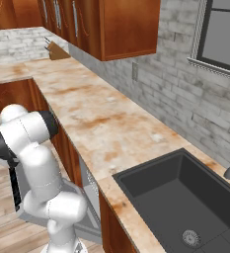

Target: Open the dishwasher door and pull out the top rack.

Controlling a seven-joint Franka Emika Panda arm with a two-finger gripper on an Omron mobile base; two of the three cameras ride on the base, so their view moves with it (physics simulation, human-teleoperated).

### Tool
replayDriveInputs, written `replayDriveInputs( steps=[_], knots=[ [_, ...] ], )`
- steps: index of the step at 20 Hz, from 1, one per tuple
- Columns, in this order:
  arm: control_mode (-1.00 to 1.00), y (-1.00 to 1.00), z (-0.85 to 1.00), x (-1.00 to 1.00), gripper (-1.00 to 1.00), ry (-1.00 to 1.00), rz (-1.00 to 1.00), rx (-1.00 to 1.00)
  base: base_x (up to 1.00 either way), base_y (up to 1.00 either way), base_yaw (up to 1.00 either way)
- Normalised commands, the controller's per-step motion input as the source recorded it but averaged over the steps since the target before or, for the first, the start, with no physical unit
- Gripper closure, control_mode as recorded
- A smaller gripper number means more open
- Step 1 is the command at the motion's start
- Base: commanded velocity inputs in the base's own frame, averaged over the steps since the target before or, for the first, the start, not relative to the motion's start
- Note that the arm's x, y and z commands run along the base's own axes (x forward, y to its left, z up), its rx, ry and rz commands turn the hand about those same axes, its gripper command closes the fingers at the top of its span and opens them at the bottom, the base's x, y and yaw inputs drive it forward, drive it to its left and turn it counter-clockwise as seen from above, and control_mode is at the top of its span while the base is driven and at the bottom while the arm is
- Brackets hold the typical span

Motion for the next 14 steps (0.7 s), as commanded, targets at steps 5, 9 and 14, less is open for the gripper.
replayDriveInputs(
  steps=[5, 9, 14],
  knots=[
    [-1.00, -0.05, -0.30, 0.33, -1.00, 0.39, -0.12, -0.28, 0.00, 0.00, 0.00],
    [-1.00, -0.26, -0.84, 0.01, -1.00, 0.00, 0.00, -0.06, 0.00, 0.00, 0.00],
    [-1.00, -0.14, -0.63, 0.23, -1.00, -0.22, 0.06, 0.00, 0.00, 0.00, 0.00]
  ],
)
